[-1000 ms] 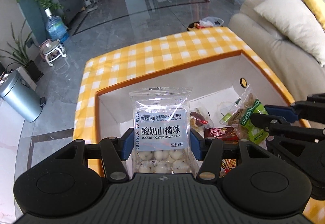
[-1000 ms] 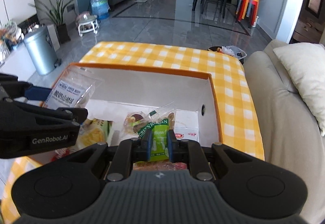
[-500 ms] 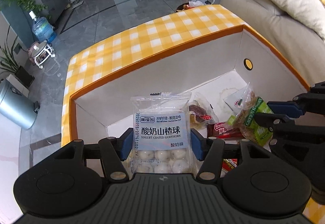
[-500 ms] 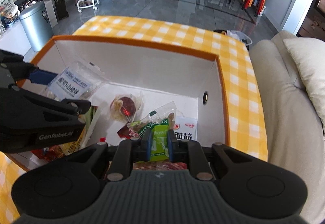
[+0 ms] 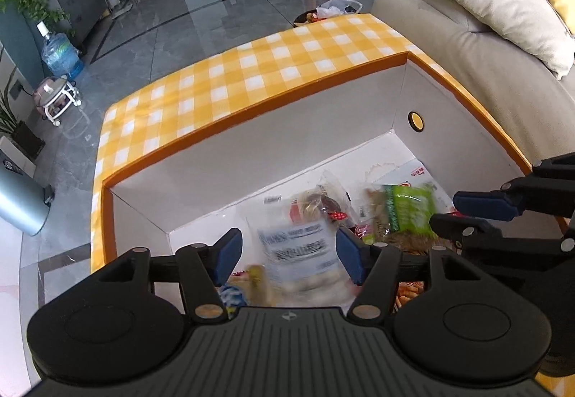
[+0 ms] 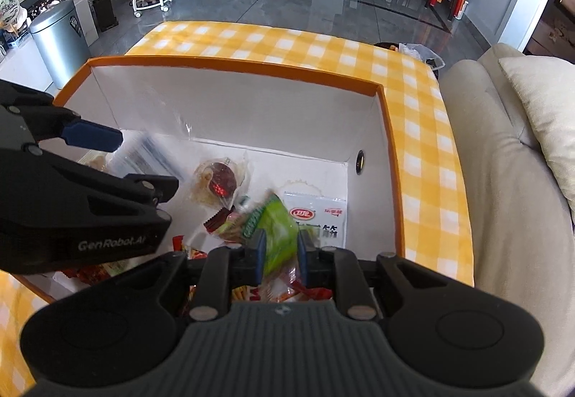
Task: Organize snacks
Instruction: 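Lower both bags into the box and open both tools, then lift both tools out of the box toward the table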
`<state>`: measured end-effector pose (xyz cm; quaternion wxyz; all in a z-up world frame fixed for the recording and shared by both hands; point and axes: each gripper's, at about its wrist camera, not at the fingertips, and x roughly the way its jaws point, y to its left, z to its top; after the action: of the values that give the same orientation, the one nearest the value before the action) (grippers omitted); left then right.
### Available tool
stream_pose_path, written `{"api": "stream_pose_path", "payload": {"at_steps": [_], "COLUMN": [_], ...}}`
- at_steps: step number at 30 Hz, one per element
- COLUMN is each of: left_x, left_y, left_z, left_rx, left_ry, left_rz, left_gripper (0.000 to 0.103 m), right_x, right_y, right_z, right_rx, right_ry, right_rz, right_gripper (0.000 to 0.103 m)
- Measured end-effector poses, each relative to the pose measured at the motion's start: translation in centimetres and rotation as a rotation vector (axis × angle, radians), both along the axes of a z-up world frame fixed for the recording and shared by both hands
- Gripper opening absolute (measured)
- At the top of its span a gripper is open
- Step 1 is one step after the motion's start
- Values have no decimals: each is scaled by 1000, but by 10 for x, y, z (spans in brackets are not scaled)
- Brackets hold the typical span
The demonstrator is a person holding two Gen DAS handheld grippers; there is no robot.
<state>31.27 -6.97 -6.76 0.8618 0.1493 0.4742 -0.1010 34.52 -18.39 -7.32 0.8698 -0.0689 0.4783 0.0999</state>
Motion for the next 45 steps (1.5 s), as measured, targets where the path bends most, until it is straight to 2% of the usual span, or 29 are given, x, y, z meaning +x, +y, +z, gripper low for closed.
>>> {"api": "stream_pose_path", "payload": {"at_steps": [2, 4, 6, 10, 12, 15, 19, 21, 28, 35, 41, 45], "left_x": [0, -1, -3, -10, -16, -26, -41, -51, -92, -130, -159, -175], "left_y": [0, 0, 0, 1, 3, 8, 15, 18, 36, 58, 69, 77], "left_z": [3, 6, 10, 18, 24, 35, 52, 60, 83, 98, 92, 82], "left_rx": [3, 11, 23, 36, 30, 7, -23, -30, -50, -84, -81, -121], "left_ry": [-2, -9, -16, -34, -50, -89, -131, -160, -269, -347, -336, -295], "left_rz": [2, 4, 0, 2, 10, 25, 39, 44, 87, 188, 223, 242], "left_gripper": [73, 78, 79, 80, 80, 80, 80, 80, 80, 81, 82, 82], "right_x": [-2, -4, -7, -13, -16, -22, -32, -39, -68, -100, -132, -149], "right_y": [0, 1, 2, 1, 0, -2, -2, -3, -4, -6, -12, -16], "right_z": [1, 1, 2, 9, 15, 25, 40, 47, 69, 87, 93, 89], "right_rx": [0, -6, -11, 9, 23, 47, 63, 70, 113, 137, 177, 188], "right_ry": [-1, -4, -6, -16, -25, -44, -84, -107, -165, -226, -268, -270], "right_rz": [3, 8, 11, 9, 0, -18, -45, -62, -91, -107, -134, -137], "right_gripper": [15, 22, 33, 48, 58, 67, 73, 80, 81, 83, 86, 86]}}
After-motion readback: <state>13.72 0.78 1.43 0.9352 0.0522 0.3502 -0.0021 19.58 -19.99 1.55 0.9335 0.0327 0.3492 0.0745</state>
